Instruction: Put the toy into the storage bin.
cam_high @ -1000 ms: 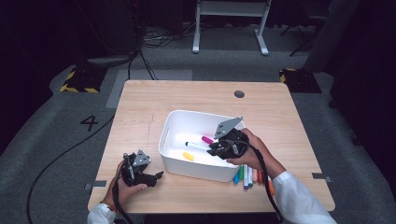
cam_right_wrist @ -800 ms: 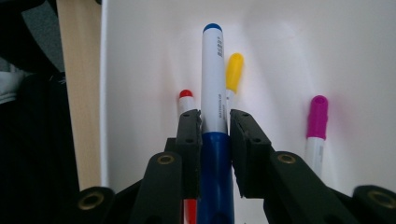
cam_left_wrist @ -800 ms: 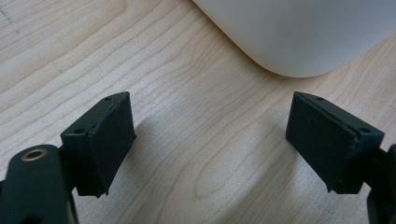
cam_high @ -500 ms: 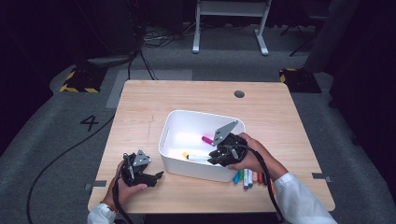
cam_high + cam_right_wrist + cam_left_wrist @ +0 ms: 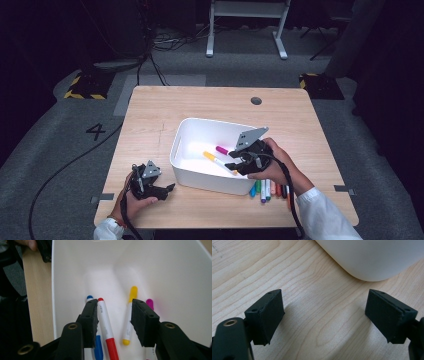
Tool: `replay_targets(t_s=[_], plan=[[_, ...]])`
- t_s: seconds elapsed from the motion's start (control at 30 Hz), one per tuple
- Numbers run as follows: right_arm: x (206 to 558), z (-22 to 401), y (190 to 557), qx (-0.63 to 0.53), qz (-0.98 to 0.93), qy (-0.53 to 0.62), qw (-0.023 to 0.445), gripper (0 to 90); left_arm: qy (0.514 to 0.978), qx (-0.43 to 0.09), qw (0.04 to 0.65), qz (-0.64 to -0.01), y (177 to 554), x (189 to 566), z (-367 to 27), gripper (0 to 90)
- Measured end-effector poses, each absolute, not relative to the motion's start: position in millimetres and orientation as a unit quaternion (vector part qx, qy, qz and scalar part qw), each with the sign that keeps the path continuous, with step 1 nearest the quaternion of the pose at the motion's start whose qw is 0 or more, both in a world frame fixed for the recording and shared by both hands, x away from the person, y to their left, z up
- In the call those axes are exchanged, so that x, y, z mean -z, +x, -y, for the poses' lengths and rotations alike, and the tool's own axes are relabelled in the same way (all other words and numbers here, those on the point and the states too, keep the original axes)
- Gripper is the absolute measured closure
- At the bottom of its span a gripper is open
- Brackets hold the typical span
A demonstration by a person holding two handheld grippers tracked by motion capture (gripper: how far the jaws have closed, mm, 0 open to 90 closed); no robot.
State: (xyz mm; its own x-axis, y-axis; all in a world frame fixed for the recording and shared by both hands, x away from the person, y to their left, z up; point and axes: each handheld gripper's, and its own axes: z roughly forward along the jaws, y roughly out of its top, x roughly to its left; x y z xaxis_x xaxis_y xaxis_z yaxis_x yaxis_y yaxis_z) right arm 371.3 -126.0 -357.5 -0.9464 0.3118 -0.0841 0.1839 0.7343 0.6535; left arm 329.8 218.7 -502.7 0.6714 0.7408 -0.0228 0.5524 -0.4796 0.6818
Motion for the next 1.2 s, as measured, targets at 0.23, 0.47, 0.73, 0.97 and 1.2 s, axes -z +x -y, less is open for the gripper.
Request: replay_targets(t_s=[0.23, 0.47, 0.73, 0.97, 1.2], plan=[[335, 149, 361, -0.373, -0.905, 0.151, 0.137, 48.5, 0.849, -0.139, 0.339, -0.381, 330, 503, -219, 15.5], [325, 182, 354, -0.395, -0.886, 0.182, 0.162, 39.5, 0.849, -0.139, 0.339, -0.381, 330, 503, -219, 15.5], [331, 228, 343, -0.398, -0.867, 0.228, 0.196, 35.2, 0.849, -0.139, 0.339, -0.381, 330, 503, -219, 15.5], [352, 268, 333, -0.391, -0.852, 0.269, 0.219, 35.1, 0.849, -0.139, 0.339, -0.381, 330, 503, -219, 15.5], [390, 298, 324, -0.378, -0.843, 0.321, 0.211, 35.1, 0.849, -0.140, 0.339, -0.381, 330, 503, -219, 15.5]])
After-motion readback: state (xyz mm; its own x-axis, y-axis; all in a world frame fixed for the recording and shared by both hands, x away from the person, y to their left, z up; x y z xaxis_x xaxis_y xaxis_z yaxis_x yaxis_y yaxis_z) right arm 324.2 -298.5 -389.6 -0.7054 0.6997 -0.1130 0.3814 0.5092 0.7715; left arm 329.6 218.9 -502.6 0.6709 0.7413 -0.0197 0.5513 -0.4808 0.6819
